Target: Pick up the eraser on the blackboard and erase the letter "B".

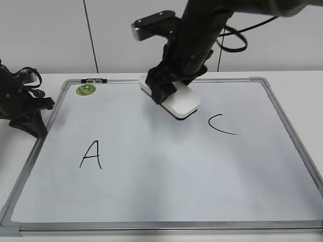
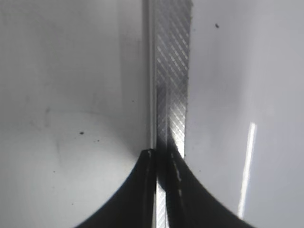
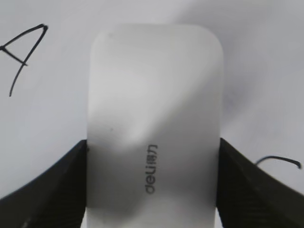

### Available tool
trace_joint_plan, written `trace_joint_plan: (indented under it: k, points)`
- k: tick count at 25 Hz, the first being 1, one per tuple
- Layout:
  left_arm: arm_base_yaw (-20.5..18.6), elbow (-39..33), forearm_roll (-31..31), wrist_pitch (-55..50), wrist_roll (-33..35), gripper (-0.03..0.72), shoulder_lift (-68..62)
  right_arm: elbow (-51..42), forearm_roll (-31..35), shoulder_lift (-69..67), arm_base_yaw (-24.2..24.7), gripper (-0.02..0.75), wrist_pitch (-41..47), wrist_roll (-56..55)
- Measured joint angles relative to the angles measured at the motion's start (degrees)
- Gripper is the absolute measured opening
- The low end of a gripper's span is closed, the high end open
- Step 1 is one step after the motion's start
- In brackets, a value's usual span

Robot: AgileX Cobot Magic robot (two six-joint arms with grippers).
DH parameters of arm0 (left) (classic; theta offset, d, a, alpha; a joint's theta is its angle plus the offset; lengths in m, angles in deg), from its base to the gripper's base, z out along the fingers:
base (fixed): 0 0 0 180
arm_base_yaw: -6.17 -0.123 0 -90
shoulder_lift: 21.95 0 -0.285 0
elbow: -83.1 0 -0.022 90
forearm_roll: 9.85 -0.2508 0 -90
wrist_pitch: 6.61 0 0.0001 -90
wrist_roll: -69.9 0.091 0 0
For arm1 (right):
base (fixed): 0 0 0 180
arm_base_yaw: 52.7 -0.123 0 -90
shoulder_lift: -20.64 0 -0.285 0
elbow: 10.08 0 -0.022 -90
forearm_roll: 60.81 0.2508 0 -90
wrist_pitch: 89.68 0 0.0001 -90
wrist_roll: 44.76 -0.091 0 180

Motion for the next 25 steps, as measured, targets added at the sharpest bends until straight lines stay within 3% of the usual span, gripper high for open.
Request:
trace_joint_plan:
  k: [10,15,25]
  points:
    - [0.0,0.0,0.0,0.0,0.0,0.022,0.0,-0.73,-5.05,3.86,12.04,0.526,4.57,-7.67]
    - [0.0,0.0,0.0,0.0,0.0,0.022,0.0,-5.44,-6.1,4.07,16.46,0.526,4.23,-10.36]
    - [0.0,0.0,-0.11,0.0,0.0,0.022,0.0,-19.79,-6.2,6.19,24.14,0.526,-6.44,-14.09]
